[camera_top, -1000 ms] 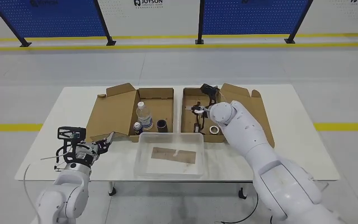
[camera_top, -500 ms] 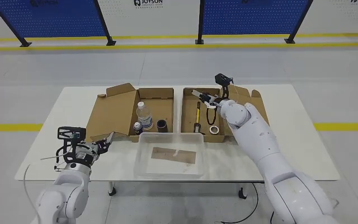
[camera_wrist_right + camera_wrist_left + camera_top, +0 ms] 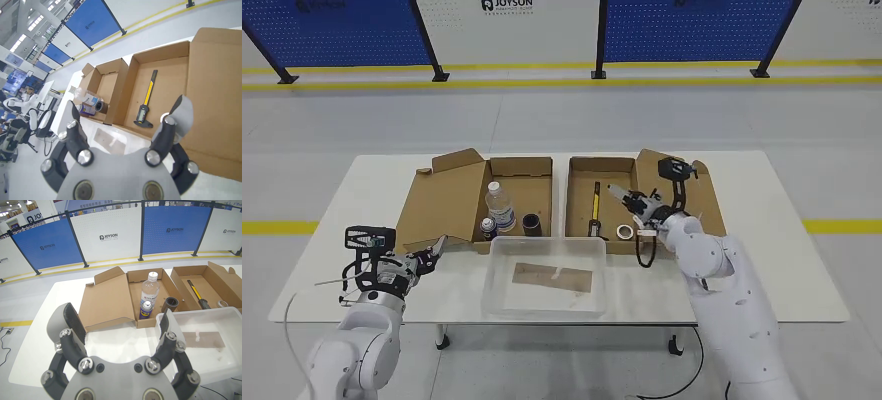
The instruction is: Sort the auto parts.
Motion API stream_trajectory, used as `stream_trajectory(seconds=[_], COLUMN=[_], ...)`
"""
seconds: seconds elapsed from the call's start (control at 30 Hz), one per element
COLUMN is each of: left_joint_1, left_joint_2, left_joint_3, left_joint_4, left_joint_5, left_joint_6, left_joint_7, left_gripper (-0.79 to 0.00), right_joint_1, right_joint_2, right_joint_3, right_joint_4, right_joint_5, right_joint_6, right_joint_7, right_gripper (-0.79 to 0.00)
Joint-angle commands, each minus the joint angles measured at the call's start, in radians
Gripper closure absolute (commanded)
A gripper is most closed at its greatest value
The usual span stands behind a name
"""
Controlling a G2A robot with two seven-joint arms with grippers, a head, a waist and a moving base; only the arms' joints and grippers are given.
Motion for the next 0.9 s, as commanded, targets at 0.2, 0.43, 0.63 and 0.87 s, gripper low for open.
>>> stream_trajectory(seconds=[0.2, 0.43, 0.63, 0.87], left_joint_1=[0.000, 0.000, 0.000, 0.000], left_joint_2=[0.000, 0.000, 0.000, 0.000], left_joint_3=[0.000, 0.000, 0.000, 0.000], left_joint_4=[0.000, 0.000, 0.000, 0.000], left_joint_5=[0.000, 0.000, 0.000, 0.000], left_joint_6=[0.000, 0.000, 0.000, 0.000], left_joint_7=[0.000, 0.000, 0.000, 0.000], left_gripper=[-0.785, -0.785, -0.784, -0.785], right_joint_1=[-0.202, -0.268, -0.262, -0.262], right_joint_2=[0.030, 0.044, 0.046, 0.045], right_joint_3=[0.111, 0.145, 0.144, 0.144], right_joint_4=[-0.226, -0.253, -0.243, -0.243], right_joint_5=[-0.042, -0.101, -0.112, -0.112], right_joint_6=[-0.052, -0.091, -0.089, -0.088], right_joint_7=[0.053, 0.061, 0.056, 0.056], right_gripper=[-0.785, -0.785, -0.784, -0.784])
